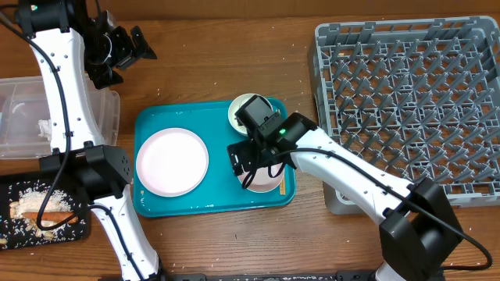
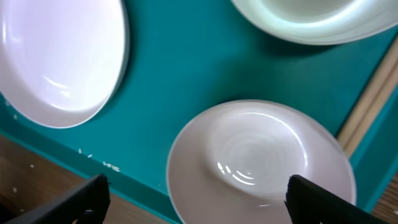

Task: Sort waste into correct bins and load items into the dishwasher
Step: 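Reach the right gripper to the small white bowl on the teal tray, then grip the small bowl's rim with the right gripper and lift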

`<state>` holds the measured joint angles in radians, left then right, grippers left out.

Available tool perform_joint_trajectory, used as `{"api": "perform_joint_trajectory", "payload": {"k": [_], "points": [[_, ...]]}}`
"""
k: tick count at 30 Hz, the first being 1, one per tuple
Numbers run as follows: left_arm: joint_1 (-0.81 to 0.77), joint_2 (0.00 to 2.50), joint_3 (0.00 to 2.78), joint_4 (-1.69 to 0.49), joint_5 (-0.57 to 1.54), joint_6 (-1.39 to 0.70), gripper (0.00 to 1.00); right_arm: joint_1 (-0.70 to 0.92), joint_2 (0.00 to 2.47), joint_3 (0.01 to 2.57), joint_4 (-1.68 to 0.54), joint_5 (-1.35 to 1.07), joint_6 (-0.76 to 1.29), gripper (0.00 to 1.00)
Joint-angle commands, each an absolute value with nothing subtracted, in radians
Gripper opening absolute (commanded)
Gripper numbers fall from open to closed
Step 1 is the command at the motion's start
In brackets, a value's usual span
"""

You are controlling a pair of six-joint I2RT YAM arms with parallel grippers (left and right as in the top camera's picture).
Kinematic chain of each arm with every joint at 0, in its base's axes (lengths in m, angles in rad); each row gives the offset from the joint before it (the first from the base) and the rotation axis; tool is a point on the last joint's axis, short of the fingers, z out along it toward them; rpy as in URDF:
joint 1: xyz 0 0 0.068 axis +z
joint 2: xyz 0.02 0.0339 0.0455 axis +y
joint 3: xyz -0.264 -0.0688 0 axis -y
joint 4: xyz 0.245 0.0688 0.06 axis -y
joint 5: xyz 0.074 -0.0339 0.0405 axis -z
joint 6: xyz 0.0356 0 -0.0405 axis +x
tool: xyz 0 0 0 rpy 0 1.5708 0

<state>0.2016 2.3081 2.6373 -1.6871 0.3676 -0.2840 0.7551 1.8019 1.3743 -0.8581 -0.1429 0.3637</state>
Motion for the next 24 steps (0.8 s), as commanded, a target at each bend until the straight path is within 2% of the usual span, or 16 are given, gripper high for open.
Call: {"api": "perform_joint_trajectory", "payload": {"k": [1,15,16,21,24], "points": [[0.2,2.313,2.636,-1.689,0.382,-0.269,1.0,0.787,1.809,1.394,-0.837,-0.16,0.372,0.91],[0.2,2.313,2.636,-1.689,0.382,-0.269,1.0,0.837,1.946,1.393,-0.807,-0.113,0.446,0.84],[0.2,2.313,2.636,-1.689,0.382,-0.269,1.0,0.837,1.954,1.393,-0.809,-0.113,0.446,0.82],[0.2,2.313,2.636,-1.689,0.382,-0.269,1.0,0.837,1.961,1.394,-0.809,-0.113,0.469,0.57],[0.2,2.313,2.636,-1.689,0.382,-0.269,1.0,0.837,1.961,1.394,-0.817,-0.113,0.477,0.47]]}}
